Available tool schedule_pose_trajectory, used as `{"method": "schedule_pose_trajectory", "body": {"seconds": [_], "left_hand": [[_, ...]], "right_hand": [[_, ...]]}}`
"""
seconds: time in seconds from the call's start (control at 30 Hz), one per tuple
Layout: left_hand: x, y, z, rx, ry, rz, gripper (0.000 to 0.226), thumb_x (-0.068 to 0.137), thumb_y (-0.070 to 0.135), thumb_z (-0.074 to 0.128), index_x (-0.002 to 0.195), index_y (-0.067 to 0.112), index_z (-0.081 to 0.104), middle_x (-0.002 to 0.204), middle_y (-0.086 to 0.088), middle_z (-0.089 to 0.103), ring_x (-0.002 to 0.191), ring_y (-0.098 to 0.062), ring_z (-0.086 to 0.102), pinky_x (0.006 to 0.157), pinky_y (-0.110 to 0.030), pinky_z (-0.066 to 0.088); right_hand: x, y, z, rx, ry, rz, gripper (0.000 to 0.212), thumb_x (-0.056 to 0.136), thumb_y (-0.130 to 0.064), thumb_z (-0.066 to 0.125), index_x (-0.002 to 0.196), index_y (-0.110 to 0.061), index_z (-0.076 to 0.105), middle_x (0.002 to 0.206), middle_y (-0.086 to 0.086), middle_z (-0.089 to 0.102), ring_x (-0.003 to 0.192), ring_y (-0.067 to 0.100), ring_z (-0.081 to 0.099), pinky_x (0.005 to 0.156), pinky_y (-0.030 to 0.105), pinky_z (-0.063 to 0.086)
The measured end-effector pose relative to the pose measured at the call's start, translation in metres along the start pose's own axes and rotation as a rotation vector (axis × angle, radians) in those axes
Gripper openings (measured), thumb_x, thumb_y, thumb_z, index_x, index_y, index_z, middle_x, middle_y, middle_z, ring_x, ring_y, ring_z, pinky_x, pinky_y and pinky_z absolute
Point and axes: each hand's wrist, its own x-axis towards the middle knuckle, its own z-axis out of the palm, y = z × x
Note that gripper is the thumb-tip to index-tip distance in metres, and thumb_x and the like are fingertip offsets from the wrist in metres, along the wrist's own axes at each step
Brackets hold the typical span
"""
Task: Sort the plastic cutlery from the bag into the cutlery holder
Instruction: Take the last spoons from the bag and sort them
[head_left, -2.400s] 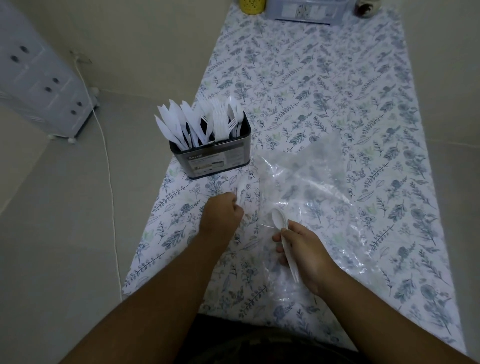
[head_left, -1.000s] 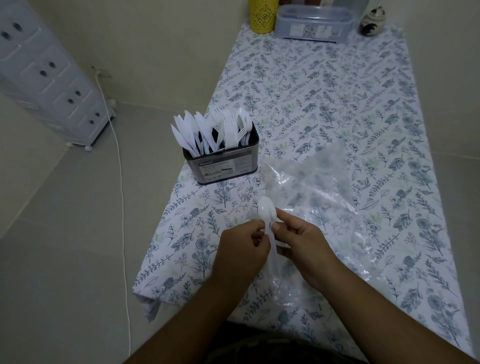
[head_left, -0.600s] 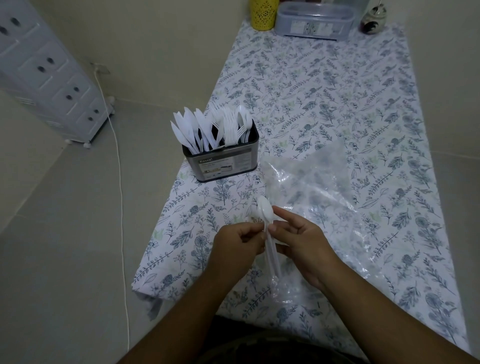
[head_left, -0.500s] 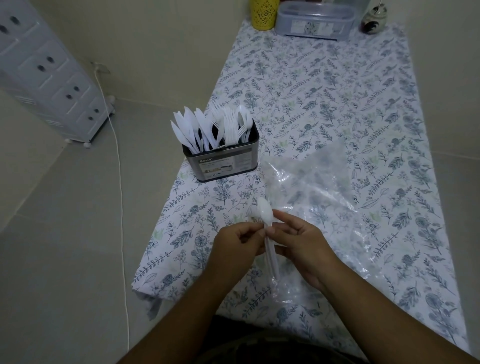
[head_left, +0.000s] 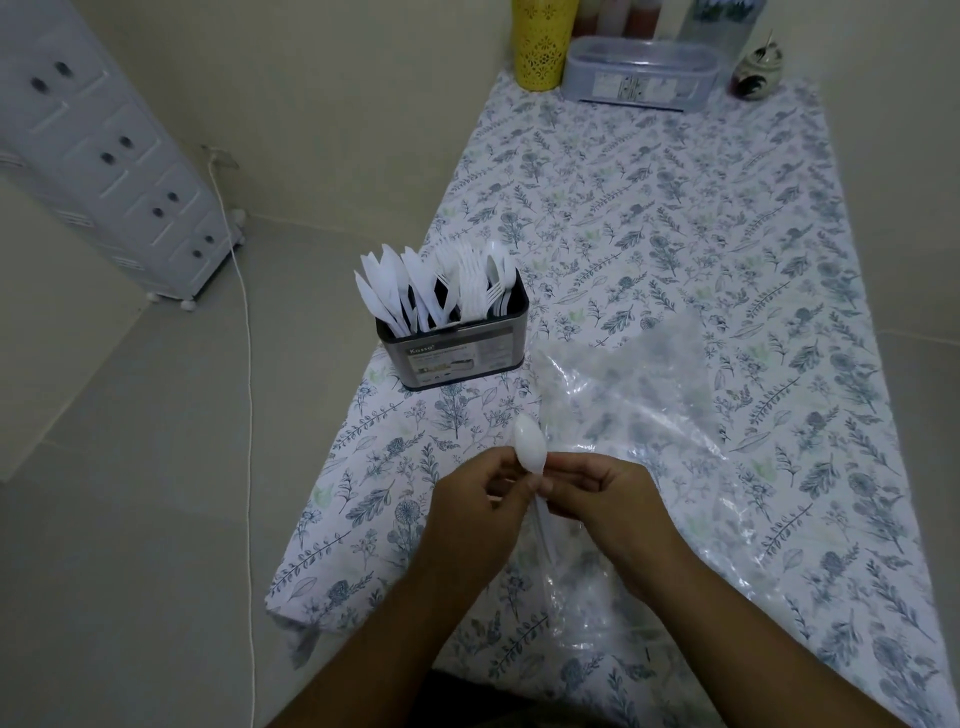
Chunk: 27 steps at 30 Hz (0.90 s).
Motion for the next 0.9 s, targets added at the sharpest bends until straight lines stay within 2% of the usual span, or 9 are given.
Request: {"method": "schedule_pose_trajectory", "body": {"seconds": [0.1, 0.3, 0.47, 0.57, 0.67, 0.73, 0.8, 0.87, 0.9], "left_hand": [[0.025, 0.017, -0.007, 0.08, 0.018, 0.098, 0.019, 0.088, 0.018, 0.074, 0.108, 0.02, 0.072, 0.096, 0.011, 0.071, 0.087, 0.003, 0.066, 0.069, -0.009, 0.051], [0.11, 0.092, -0.044, 0.141, 0.073, 0.321, 0.019, 0.09, 0.015, 0.072, 0.109, 0.015, 0.071, 0.087, 0.019, 0.066, 0.082, 0.013, 0.064, 0.07, -0.003, 0.047], [0.164, 0.12, -0.063, 0.186, 0.142, 0.422, 0.018, 0.088, 0.015, 0.073, 0.106, 0.015, 0.071, 0.09, 0.011, 0.071, 0.084, 0.002, 0.068, 0.074, -0.011, 0.052], [0.175, 0.114, -0.062, 0.224, 0.153, 0.426, 0.019, 0.088, 0.016, 0.073, 0.105, 0.015, 0.067, 0.089, 0.008, 0.071, 0.082, -0.002, 0.068, 0.073, -0.018, 0.055], [0.173, 0.101, -0.056, 0.25, 0.125, 0.399, 0.024, 0.088, 0.012, 0.07, 0.109, 0.016, 0.059, 0.088, 0.009, 0.07, 0.08, -0.002, 0.068, 0.072, -0.023, 0.057], [0.172, 0.092, -0.052, 0.294, 0.105, 0.372, 0.02, 0.089, 0.012, 0.067, 0.107, 0.014, 0.059, 0.088, 0.004, 0.07, 0.079, -0.008, 0.068, 0.072, -0.031, 0.057], [0.174, 0.085, -0.05, 0.414, 0.101, 0.356, 0.013, 0.087, 0.014, 0.063, 0.1, 0.011, 0.062, 0.087, -0.003, 0.07, 0.081, -0.02, 0.065, 0.072, -0.041, 0.054], [0.177, 0.082, -0.049, 0.577, 0.108, 0.353, 0.012, 0.081, 0.017, 0.062, 0.091, 0.01, 0.065, 0.083, -0.004, 0.068, 0.081, -0.026, 0.06, 0.071, -0.039, 0.048], [0.178, 0.083, -0.049, 0.639, 0.118, 0.348, 0.012, 0.077, 0.017, 0.064, 0.088, 0.011, 0.065, 0.082, -0.004, 0.067, 0.081, -0.027, 0.059, 0.072, -0.036, 0.045]], "right_hand": [[0.018, -0.023, 0.002, -0.05, 0.028, -0.07, 0.026, 0.082, 0.002, 0.078, 0.106, -0.007, 0.077, 0.091, 0.005, 0.081, 0.092, 0.021, 0.077, 0.075, 0.025, 0.061], [0.079, -0.119, 0.013, -0.095, 0.038, -0.347, 0.032, 0.082, 0.006, 0.076, 0.105, -0.016, 0.072, 0.094, 0.004, 0.079, 0.091, 0.015, 0.077, 0.081, 0.029, 0.062], [0.118, -0.167, 0.024, -0.115, 0.068, -0.474, 0.029, 0.083, 0.002, 0.078, 0.108, -0.011, 0.072, 0.095, 0.007, 0.077, 0.092, 0.017, 0.076, 0.084, 0.033, 0.062], [0.132, -0.162, 0.025, -0.149, 0.09, -0.469, 0.028, 0.083, 0.002, 0.078, 0.105, -0.014, 0.071, 0.094, 0.005, 0.076, 0.092, 0.017, 0.075, 0.086, 0.036, 0.062], [0.142, -0.145, 0.025, -0.168, 0.104, -0.425, 0.028, 0.083, 0.003, 0.078, 0.107, -0.008, 0.071, 0.097, 0.008, 0.077, 0.094, 0.02, 0.075, 0.089, 0.039, 0.062], [0.146, -0.135, 0.025, -0.21, 0.112, -0.404, 0.026, 0.083, 0.002, 0.078, 0.107, -0.009, 0.073, 0.096, 0.006, 0.078, 0.093, 0.018, 0.076, 0.089, 0.037, 0.061], [0.148, -0.128, 0.026, -0.345, 0.115, -0.399, 0.027, 0.084, -0.006, 0.079, 0.111, -0.013, 0.076, 0.094, -0.001, 0.078, 0.088, 0.008, 0.074, 0.086, 0.025, 0.059], [0.148, -0.125, 0.026, -0.534, 0.13, -0.392, 0.033, 0.085, -0.011, 0.079, 0.117, -0.016, 0.075, 0.092, -0.006, 0.075, 0.084, 0.0, 0.07, 0.079, 0.01, 0.053], [0.147, -0.125, 0.026, -0.611, 0.15, -0.388, 0.037, 0.085, -0.01, 0.077, 0.122, -0.016, 0.073, 0.093, -0.007, 0.073, 0.083, 0.001, 0.068, 0.081, 0.01, 0.052]]}}
